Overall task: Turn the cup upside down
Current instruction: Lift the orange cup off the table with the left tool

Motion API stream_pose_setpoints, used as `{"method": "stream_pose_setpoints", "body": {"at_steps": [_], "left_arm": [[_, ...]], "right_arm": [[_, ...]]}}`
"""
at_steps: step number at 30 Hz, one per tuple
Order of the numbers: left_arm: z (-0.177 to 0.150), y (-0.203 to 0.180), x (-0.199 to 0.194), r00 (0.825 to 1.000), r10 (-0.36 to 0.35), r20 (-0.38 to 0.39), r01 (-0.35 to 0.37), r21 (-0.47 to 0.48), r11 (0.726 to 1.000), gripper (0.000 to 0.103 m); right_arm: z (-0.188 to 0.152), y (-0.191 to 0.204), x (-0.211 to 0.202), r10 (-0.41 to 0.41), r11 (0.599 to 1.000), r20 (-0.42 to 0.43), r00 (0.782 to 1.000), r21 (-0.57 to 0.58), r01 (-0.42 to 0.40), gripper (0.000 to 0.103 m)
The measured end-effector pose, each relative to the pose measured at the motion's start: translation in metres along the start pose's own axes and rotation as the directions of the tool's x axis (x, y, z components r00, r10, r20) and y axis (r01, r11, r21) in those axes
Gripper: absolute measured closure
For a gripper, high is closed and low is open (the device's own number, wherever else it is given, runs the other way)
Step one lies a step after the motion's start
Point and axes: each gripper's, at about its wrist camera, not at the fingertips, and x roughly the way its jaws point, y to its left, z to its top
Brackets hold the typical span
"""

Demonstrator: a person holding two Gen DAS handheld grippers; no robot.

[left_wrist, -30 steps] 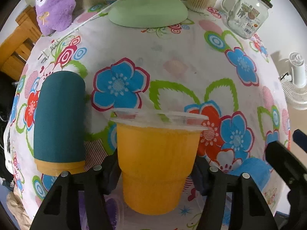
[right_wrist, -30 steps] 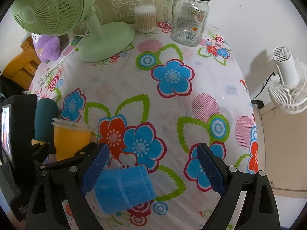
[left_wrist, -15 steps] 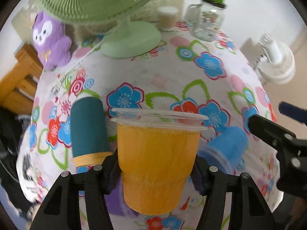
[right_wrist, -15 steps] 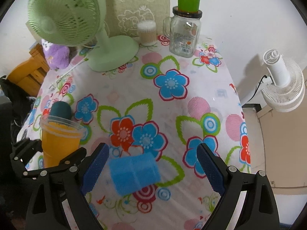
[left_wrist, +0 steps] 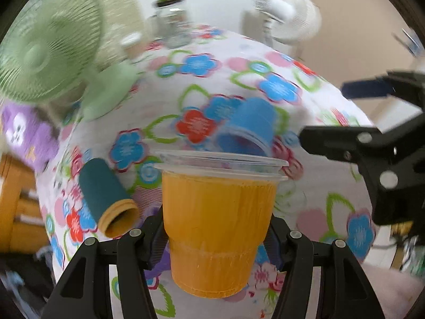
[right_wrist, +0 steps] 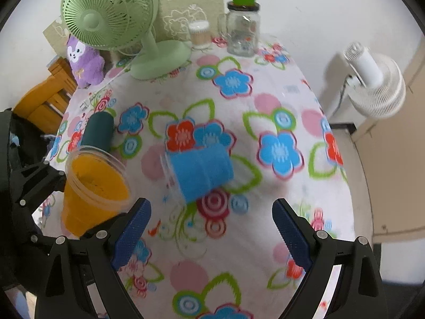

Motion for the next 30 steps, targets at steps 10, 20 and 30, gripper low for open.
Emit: {"method": "stream_pose_setpoints", "body": {"at_steps": [10,20,30], "left_arm": [[-0.035,-0.056,0.009,0.996,-0.086,0.016,0.072,0.402,0.913,0.040],[-0.055,-0.087,0.026,0.981,-0.193,-0.018,0.155,0.669,0.727,0.040],[-0.062,-0.087,0.050,0.981,-0.189,-0.050,0.170,0.693,0.701,0.017]], "right_arm": [[-0.061,0.000,-0.010,-0.076,0.991,-0.031,0.997,0.104,0.079,0.009],[-0.110,-0.005,0.001,-0.135,0.972,-0.086,0.987,0.180,0.149,0.009],[-0.125,-0.001,0.020,-0.127,0.970,-0.112,0.986,0.192,0.146,0.009]]}}
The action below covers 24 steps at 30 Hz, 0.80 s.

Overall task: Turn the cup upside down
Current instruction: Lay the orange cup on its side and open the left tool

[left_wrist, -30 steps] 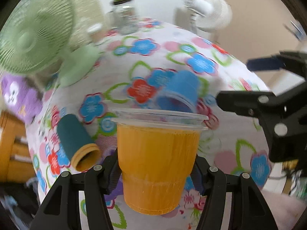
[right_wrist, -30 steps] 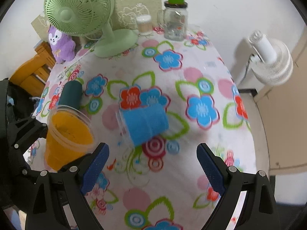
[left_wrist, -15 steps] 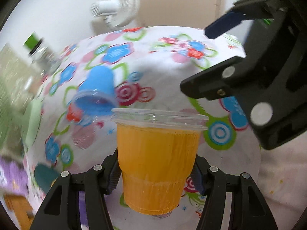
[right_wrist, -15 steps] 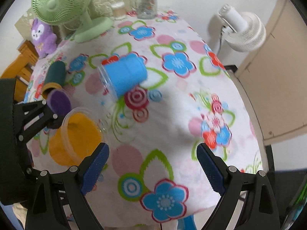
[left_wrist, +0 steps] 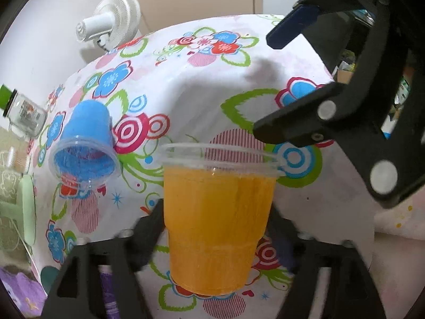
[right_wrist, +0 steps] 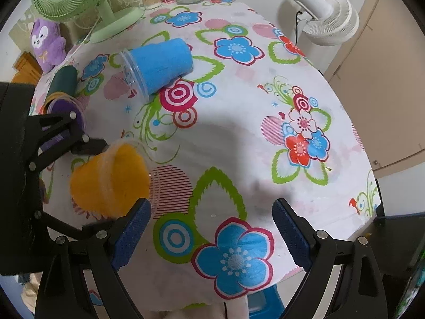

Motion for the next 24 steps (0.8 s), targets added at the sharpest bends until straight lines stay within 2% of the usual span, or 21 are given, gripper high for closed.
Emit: {"method": "stream_pose_setpoints", "body": {"at_steps": [1,2,9,12,14,17,18,19,21,22,24], "left_arm": [[0.000,0.002,-0.001,1.000,0.004,0.004,-0.004,-0.016,1.000,0.010],[-0.001,0.003,-0.004,1.000,0.008,0.013,-0.007,-0.031,0.999,0.008],[-0.008,0.005,-0.033,0.996,0.091,0.014,-0.088,-0.166,0.982,0.005],[-0.012,0.006,-0.048,0.992,0.125,-0.006,-0.122,-0.279,0.953,0.004],[-0.016,0.008,-0.060,0.989,0.149,-0.018,-0.144,-0.377,0.915,0.004],[-0.022,0.012,-0.078,0.984,0.174,-0.032,-0.163,-0.541,0.825,0.002],[-0.025,0.014,-0.086,0.983,0.183,-0.035,-0.165,-0.610,0.775,0.002],[-0.028,0.015,-0.091,0.982,0.187,-0.037,-0.166,-0.652,0.740,0.001],[-0.034,0.018,-0.102,0.980,0.195,-0.040,-0.157,-0.757,0.634,0.001],[-0.037,0.020,-0.106,0.980,0.196,-0.039,-0.151,-0.786,0.600,0.001],[-0.043,0.021,-0.117,0.978,0.205,-0.036,-0.135,-0.859,0.494,0.001]], "right_arm": [[0.000,0.001,0.001,0.000,1.000,0.001,1.000,-0.005,0.000,0.009],[0.001,0.002,0.001,0.003,1.000,0.003,1.000,-0.012,-0.003,0.009],[0.012,0.014,-0.008,0.056,0.992,0.003,0.998,-0.111,-0.055,0.009],[0.020,0.022,-0.019,0.097,0.974,0.016,0.995,-0.205,-0.091,0.009],[0.026,0.026,-0.026,0.115,0.956,0.025,0.993,-0.273,-0.104,0.009],[0.034,0.033,-0.038,0.157,0.917,0.041,0.987,-0.378,-0.130,0.009],[0.035,0.033,-0.042,0.173,0.906,0.046,0.984,-0.398,-0.141,0.009],[0.037,0.035,-0.046,0.196,0.893,0.051,0.979,-0.423,-0.156,0.009],[0.040,0.037,-0.053,0.227,0.871,0.056,0.972,-0.459,-0.177,0.009],[0.041,0.038,-0.056,0.237,0.861,0.055,0.970,-0.475,-0.183,0.009],[0.042,0.041,-0.062,0.254,0.841,0.051,0.966,-0.504,-0.195,0.009]]}}
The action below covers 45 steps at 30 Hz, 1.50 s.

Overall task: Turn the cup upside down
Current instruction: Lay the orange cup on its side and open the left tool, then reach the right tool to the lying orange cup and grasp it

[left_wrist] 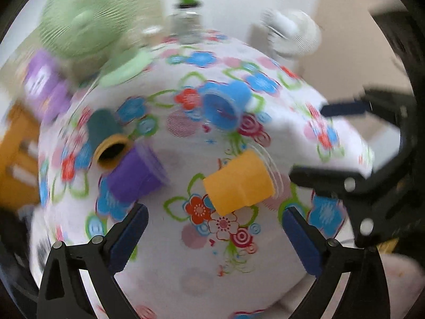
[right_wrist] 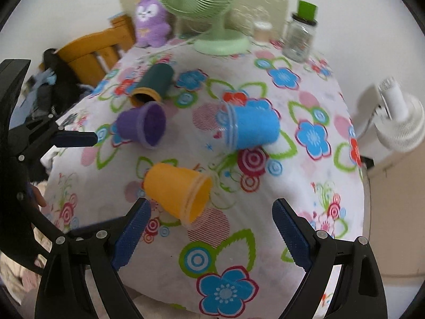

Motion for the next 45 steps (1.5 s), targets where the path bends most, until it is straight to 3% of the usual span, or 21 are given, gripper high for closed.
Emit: {"method": "stream_pose_setpoints", "body": {"at_steps": [6,17,23,30,32,38,45], "left_arm": [[-0.005,0.006,-0.027,0.999,0.032,0.030,-0.026,-0.193,0.981,0.001],[-0.015,0.019,-0.037,0.997,0.080,0.023,-0.065,-0.396,0.916,0.000],[-0.034,0.029,-0.019,0.996,0.090,-0.023,-0.090,-0.502,0.860,0.000],[-0.057,0.041,0.022,0.992,0.059,-0.108,-0.114,-0.625,0.773,0.000],[-0.060,0.042,0.028,0.991,0.072,-0.115,-0.129,-0.628,0.767,0.000],[-0.062,0.040,0.052,0.984,0.078,-0.160,-0.159,-0.595,0.788,0.000],[-0.064,0.032,0.074,0.978,0.052,-0.204,-0.163,-0.580,0.798,0.000]], "right_arm": [[0.013,-0.002,-0.020,0.048,0.999,0.040,0.998,-0.015,-0.047,0.009],[0.031,0.010,-0.037,0.029,0.998,0.073,0.997,-0.065,-0.024,0.009],[0.042,0.028,-0.011,0.050,0.977,-0.012,0.999,-0.207,-0.051,0.009],[0.053,0.050,0.044,0.019,0.901,-0.142,0.990,-0.426,-0.078,0.009],[0.054,0.053,0.058,0.020,0.883,-0.177,0.984,-0.459,-0.100,0.009],[0.052,0.064,0.095,-0.021,0.818,-0.277,0.961,-0.558,-0.143,0.009],[0.042,0.073,0.118,-0.032,0.769,-0.363,0.931,-0.604,-0.209,0.010]]}}
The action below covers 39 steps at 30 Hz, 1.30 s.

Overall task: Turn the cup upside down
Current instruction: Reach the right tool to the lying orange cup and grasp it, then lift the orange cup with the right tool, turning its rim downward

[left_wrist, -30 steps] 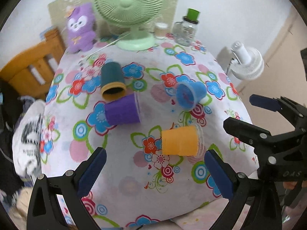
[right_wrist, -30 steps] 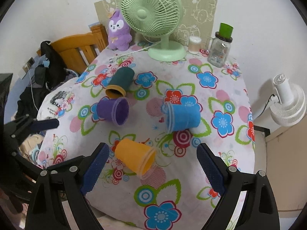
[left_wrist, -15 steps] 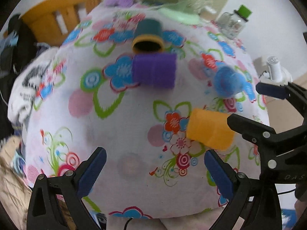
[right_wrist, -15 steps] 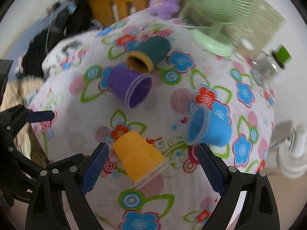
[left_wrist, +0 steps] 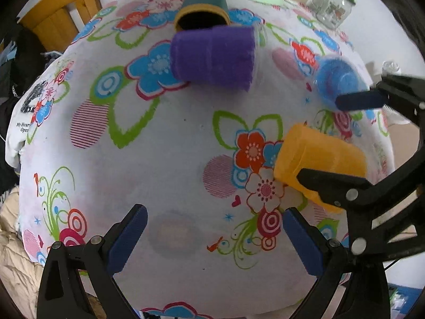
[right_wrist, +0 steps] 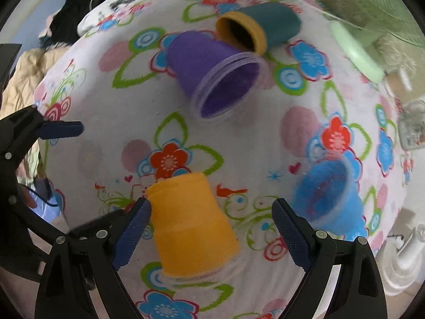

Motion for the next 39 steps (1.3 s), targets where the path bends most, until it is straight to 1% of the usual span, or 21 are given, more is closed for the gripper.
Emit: {"method": "stream_pose_setpoints", "body": {"at_steps": [2,4,5,7,10,11,16,18,21,24,26,29,30,32,36,39], "left_arm": [[-0.001,-0.004,0.003,0.999,0.041,0.004,-0.042,0.036,0.998,0.000],[-0.001,-0.005,0.007,0.998,0.066,0.000,-0.066,0.054,0.996,0.000],[-0.001,-0.005,0.008,0.998,0.066,-0.005,-0.066,0.051,0.997,0.000],[-0.001,-0.001,0.012,0.999,0.047,-0.020,-0.047,0.029,0.998,0.000],[0.000,0.005,0.015,0.999,0.023,-0.031,-0.023,0.007,1.000,0.000],[0.000,0.005,0.016,0.999,0.023,-0.032,-0.023,0.007,1.000,0.000],[0.004,0.007,0.014,0.999,0.017,-0.037,-0.017,0.021,1.000,0.000],[0.009,0.009,0.009,0.999,0.017,-0.031,-0.016,0.028,0.999,0.001],[0.018,0.014,-0.002,1.000,0.006,-0.018,-0.005,0.036,0.999,0.001],[0.036,0.013,-0.015,1.000,-0.008,-0.008,0.009,0.049,0.999,0.001],[0.045,0.014,-0.022,1.000,0.003,0.005,-0.003,0.089,0.996,0.001],[0.054,0.007,-0.033,1.000,0.017,0.023,-0.020,0.166,0.986,0.001],[0.054,0.005,-0.036,1.000,0.011,0.028,-0.017,0.187,0.982,0.001],[0.059,0.005,-0.045,0.999,-0.002,0.043,-0.008,0.229,0.973,0.001],[0.063,0.000,-0.060,0.998,-0.005,0.070,-0.016,0.291,0.957,0.001],[0.067,-0.003,-0.066,0.996,-0.008,0.086,-0.021,0.326,0.945,0.001]], "right_arm": [[0.002,0.007,0.006,-0.013,0.999,-0.021,1.000,-0.040,0.012,0.013],[0.003,0.013,0.013,-0.005,0.997,-0.043,0.999,-0.074,0.002,0.017],[0.003,0.014,0.016,0.002,0.997,-0.053,0.999,-0.075,-0.006,0.020],[0.004,0.015,0.022,0.032,0.997,-0.087,0.996,-0.069,-0.038,0.031],[0.003,0.014,0.032,0.046,0.998,-0.126,0.991,-0.047,-0.052,0.040],[0.002,0.013,0.034,0.049,0.998,-0.135,0.990,-0.038,-0.055,0.040],[0.006,0.013,0.030,0.048,0.999,-0.113,0.992,-0.013,-0.050,0.041],[0.010,0.008,0.022,0.043,0.999,-0.089,0.995,0.019,-0.042,0.041],[0.011,0.001,0.007,0.036,0.995,-0.032,0.999,0.099,-0.032,0.041],[0.009,-0.008,-0.010,0.031,0.979,0.034,0.999,0.201,-0.037,0.041],[0.006,-0.013,-0.022,0.017,0.965,0.079,0.997,0.258,-0.036,0.041],[-0.005,-0.017,-0.040,-0.015,0.939,0.145,0.989,0.341,-0.035,0.041],[-0.004,-0.022,-0.046,-0.017,0.932,0.150,0.989,0.360,-0.038,0.041],[-0.011,-0.015,-0.051,-0.036,0.913,0.181,0.983,0.406,-0.041,0.041],[-0.019,-0.015,-0.066,-0.106,0.871,0.235,0.966,0.490,-0.024,0.041],[-0.030,-0.013,-0.077,-0.170,0.839,0.268,0.948,0.544,-0.004,0.041]]}}
